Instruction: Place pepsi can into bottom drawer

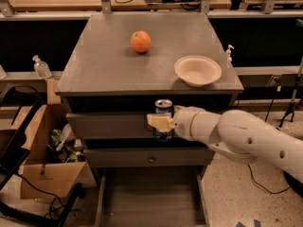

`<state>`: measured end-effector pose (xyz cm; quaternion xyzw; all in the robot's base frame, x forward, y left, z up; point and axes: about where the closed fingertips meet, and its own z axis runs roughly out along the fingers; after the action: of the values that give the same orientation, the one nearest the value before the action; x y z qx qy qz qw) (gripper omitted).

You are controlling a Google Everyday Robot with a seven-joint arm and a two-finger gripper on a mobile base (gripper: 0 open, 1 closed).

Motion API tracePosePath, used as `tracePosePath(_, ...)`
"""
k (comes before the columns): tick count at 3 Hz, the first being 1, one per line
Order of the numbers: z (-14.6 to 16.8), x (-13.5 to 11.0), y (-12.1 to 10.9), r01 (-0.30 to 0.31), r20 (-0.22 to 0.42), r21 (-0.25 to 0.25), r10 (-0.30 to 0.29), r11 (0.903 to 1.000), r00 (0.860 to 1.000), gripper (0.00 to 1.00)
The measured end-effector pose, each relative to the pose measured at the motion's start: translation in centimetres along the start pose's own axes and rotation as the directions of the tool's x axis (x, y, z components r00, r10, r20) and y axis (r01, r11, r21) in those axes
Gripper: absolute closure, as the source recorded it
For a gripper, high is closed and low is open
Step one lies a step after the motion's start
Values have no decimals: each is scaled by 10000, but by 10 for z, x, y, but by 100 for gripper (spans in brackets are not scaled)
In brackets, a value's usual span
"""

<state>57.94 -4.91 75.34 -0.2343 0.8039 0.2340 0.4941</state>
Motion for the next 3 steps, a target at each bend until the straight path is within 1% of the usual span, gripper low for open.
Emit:
tracePosePath(1, 2, 23, -13, 809, 502, -1469, -742, 9858, 9960, 100)
tracePosePath(2, -11, 68, -58, 1256, 1027, -2189, -1051, 9676, 9891, 100)
tracePosePath(3, -35, 129, -88, 999, 1065, -2940, -713, 9506, 9918, 100)
